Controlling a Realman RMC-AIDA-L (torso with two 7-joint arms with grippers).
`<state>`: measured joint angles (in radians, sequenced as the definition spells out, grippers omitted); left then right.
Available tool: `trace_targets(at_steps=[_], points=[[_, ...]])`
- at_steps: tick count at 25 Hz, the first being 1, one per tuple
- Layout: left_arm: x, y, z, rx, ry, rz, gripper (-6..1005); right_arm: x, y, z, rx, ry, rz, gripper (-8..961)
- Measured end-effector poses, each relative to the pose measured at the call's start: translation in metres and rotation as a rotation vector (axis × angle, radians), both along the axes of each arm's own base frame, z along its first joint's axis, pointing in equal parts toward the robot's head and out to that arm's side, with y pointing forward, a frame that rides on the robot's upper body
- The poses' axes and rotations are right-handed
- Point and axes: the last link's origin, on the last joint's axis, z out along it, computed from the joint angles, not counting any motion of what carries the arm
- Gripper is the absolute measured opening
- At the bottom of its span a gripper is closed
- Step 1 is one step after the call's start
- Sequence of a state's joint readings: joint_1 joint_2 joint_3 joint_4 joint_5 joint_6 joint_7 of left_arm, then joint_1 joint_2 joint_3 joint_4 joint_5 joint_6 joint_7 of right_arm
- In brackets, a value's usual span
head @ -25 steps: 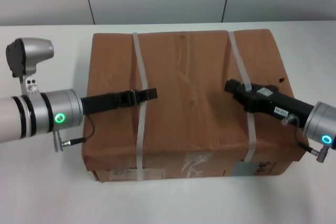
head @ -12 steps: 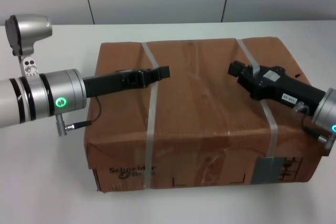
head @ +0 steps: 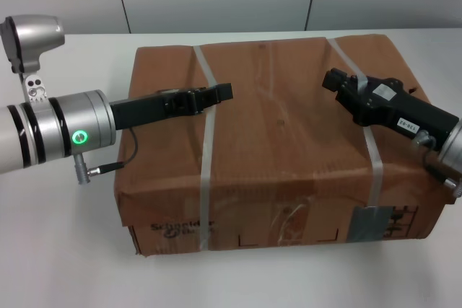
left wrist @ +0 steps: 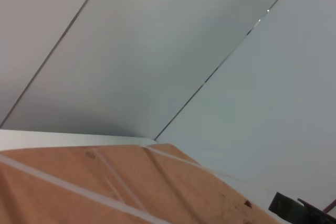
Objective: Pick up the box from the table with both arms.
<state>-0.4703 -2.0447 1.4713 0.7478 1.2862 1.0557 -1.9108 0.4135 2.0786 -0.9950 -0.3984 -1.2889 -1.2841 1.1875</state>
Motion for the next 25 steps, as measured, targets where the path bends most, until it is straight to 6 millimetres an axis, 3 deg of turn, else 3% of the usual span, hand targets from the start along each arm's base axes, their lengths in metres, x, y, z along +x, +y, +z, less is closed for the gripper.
trace_targets(at_steps=[25], points=[[0.001, 0.0009, 0.0009, 0.007, -0.007, 0.0, 96, -0.0014, 0.0009, 0.0008, 0.006, -0.004, 0.01, 83]])
